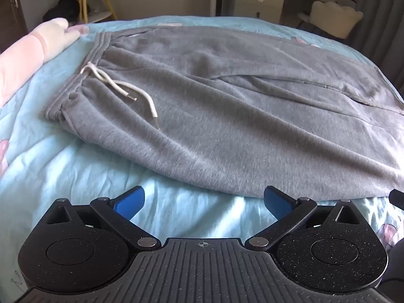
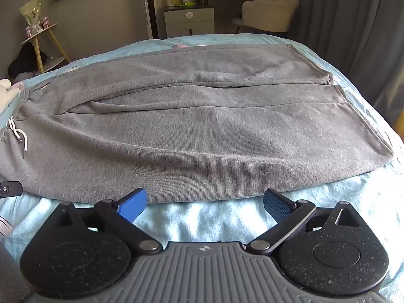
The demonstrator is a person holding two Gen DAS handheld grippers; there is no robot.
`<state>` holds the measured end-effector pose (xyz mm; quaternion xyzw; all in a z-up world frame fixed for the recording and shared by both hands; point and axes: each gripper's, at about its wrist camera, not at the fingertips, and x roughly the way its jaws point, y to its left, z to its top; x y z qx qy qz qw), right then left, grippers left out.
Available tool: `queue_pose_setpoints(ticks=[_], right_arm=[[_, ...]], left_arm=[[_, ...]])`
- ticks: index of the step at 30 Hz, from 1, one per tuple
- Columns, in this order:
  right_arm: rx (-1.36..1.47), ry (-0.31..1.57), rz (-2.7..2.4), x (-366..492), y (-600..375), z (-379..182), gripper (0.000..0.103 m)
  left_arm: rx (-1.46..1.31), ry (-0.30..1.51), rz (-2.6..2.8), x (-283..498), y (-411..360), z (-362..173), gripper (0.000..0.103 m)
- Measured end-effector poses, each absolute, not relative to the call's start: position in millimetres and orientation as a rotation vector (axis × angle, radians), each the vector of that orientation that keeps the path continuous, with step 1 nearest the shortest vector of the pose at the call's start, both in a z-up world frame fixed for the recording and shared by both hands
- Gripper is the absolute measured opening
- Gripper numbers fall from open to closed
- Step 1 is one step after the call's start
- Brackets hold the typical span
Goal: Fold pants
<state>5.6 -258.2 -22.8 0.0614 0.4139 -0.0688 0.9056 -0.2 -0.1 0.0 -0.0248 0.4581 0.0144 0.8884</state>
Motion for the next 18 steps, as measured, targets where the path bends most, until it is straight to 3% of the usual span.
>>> queue_pose_setpoints(ticks=[18], right_arm=[[0.130, 0.859, -0.141, 5.8, -259.1, -23.1, 0.099]], left_arm=[[-0.049, 0.973, 0.036, 0.6, 3.0, -5.2, 0.103]])
